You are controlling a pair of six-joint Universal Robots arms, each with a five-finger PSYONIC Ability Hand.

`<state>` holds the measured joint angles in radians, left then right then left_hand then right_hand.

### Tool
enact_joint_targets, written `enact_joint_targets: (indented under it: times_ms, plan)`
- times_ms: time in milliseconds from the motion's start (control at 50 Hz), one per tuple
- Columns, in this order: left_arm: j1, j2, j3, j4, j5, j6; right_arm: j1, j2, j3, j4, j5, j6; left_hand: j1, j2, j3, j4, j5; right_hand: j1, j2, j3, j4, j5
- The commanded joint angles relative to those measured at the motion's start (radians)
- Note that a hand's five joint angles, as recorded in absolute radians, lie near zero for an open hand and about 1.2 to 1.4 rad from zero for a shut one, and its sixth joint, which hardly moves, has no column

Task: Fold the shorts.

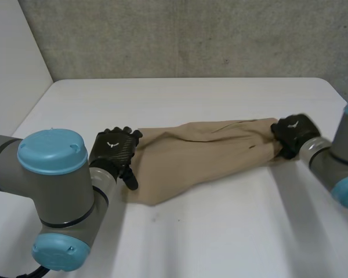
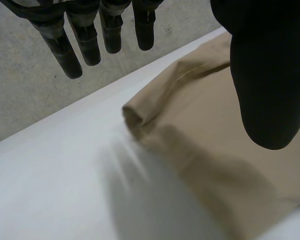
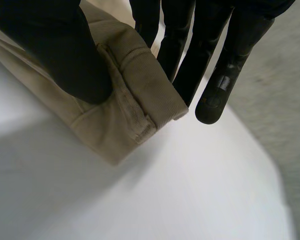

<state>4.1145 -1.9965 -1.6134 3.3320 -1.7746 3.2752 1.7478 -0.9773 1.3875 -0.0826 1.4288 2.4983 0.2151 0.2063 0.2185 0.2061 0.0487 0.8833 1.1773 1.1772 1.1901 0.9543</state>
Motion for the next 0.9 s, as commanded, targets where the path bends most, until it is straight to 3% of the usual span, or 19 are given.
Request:
enact_joint_targets:
  times_ms: [20,160,260,400,460,480,500,620,700,780,900]
  plan:
    - [0.0,0.025,-0.01,0.0,0.0,0.0,-0.014,-0.086,-0.022,0.075,0.063,-0.293,-0.041,-0.032,-0.044,-0.032,-0.049,0.513,0.219,0.219,0.206,0.267]
    - [0.0,0.031,-0.013,0.0,-0.002,0.0,0.088,-0.064,-0.12,0.052,0.11,-0.53,-0.041,-0.032,-0.044,-0.032,-0.049,0.513,0.219,0.219,0.206,0.267]
    - [0.001,0.033,-0.017,0.0,-0.003,0.0,0.322,0.032,-0.208,-0.002,-0.009,-0.582,-0.041,-0.032,-0.044,-0.032,-0.049,0.513,0.219,0.219,0.206,0.267]
    - [0.013,0.061,-0.019,-0.002,-0.011,-0.002,0.501,0.11,-0.208,0.003,-0.262,-0.602,-0.041,-0.032,-0.044,-0.032,-0.049,0.513,0.219,0.219,0.206,0.267]
    - [0.023,0.077,-0.016,0.0,-0.034,-0.002,0.518,0.134,-0.203,0.01,-0.3,-0.59,-0.041,-0.032,-0.044,-0.032,-0.049,0.513,0.219,0.219,0.206,0.267]
    - [0.027,0.081,-0.014,0.0,-0.04,-0.002,0.522,0.143,-0.197,0.024,-0.315,-0.575,-0.041,-0.032,-0.044,-0.032,-0.049,0.241,-0.053,-0.053,-0.066,-0.005]
    - [0.035,0.088,-0.008,0.001,-0.051,-0.002,0.524,0.143,-0.197,0.032,-0.321,-0.561,-0.041,-0.032,-0.044,-0.032,-0.049,0.128,-0.166,-0.166,-0.179,-0.118]
    - [0.049,0.091,0.038,0.007,-0.051,-0.002,0.507,0.121,-0.202,0.058,-0.326,-0.307,-0.041,-0.032,-0.044,-0.032,-0.049,-0.697,-0.991,-0.991,-1.004,-0.943]
    - [0.055,0.088,0.095,0.011,-0.045,0.003,0.431,-0.005,-0.203,0.058,-0.315,0.088,-0.041,-0.032,-0.044,-0.032,-0.049,-0.709,-1.003,-1.003,-1.016,-0.954]
    - [0.044,0.064,0.165,0.012,-0.02,0.004,0.357,-0.06,-0.203,0.061,-0.304,0.38,-0.041,-0.032,-0.044,-0.032,-0.049,-0.709,-1.003,-1.003,-1.016,-0.954]
    - [-0.014,-0.08,0.317,-0.022,0.081,-0.017,0.3,-0.046,-0.212,0.087,-0.255,0.534,-0.031,-0.022,-0.034,-0.022,-0.039,-0.709,-1.003,-1.003,-1.016,-0.954]
